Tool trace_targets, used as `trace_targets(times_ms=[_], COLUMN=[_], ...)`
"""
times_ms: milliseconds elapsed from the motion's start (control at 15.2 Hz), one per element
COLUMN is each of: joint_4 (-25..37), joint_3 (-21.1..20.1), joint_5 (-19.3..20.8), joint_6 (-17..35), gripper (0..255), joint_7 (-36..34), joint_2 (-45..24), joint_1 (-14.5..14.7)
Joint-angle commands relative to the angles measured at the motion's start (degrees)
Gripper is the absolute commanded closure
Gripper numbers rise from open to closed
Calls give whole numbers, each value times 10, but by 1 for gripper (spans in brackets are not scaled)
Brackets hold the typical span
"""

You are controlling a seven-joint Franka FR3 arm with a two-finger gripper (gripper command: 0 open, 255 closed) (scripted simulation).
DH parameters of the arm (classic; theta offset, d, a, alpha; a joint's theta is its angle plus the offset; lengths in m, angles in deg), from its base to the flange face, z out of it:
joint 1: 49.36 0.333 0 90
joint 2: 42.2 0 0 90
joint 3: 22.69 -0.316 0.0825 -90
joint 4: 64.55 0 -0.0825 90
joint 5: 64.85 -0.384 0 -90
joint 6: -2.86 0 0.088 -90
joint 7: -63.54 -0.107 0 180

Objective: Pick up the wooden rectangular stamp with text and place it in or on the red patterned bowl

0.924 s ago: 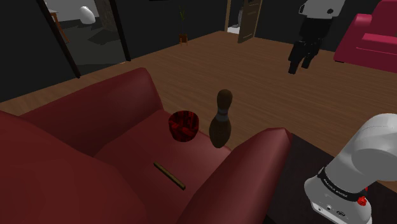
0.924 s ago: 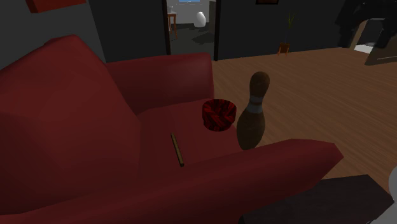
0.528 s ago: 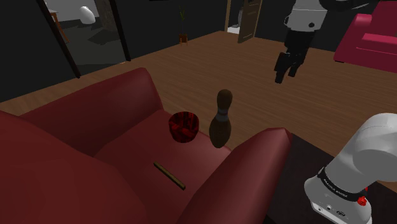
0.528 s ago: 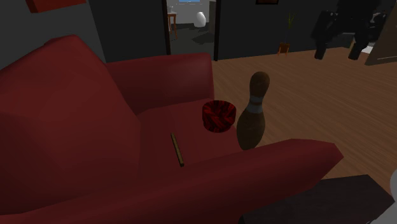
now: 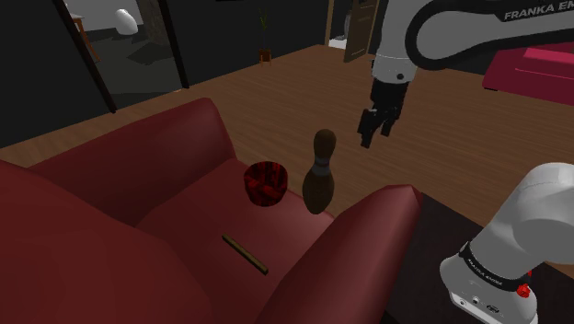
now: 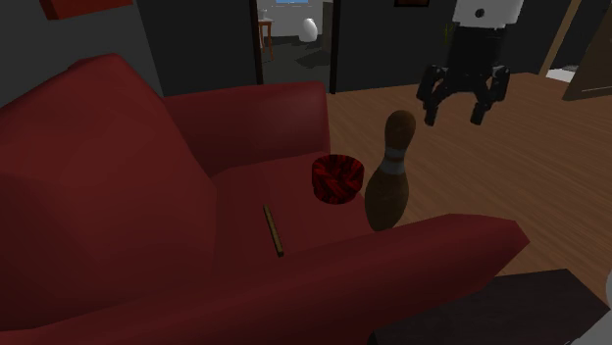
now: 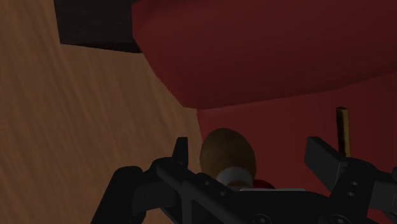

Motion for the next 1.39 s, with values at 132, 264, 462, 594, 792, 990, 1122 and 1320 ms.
trace_targets(times_ms=[132,264,462,594,792,990,1122,1320], joint_4=[-5,-2,7,17,37,63,84,121], joint_3=[-31,-47,-69,-83,-103,-119,-128,-134], joint_5=[-12,-15,-14,-10,2,22,39,70], joint_6=[67,99,146,175,215,251,272,297], gripper=[0,0,0,0,0,0,0,0], joint_7=[-24,-36,-56,-70,-95,-123,-143,-175], joint_2=[-59,-93,-147,-185,-245,-308,-351,-417], joint_1=[15,22,30,35,42,50,57,71])
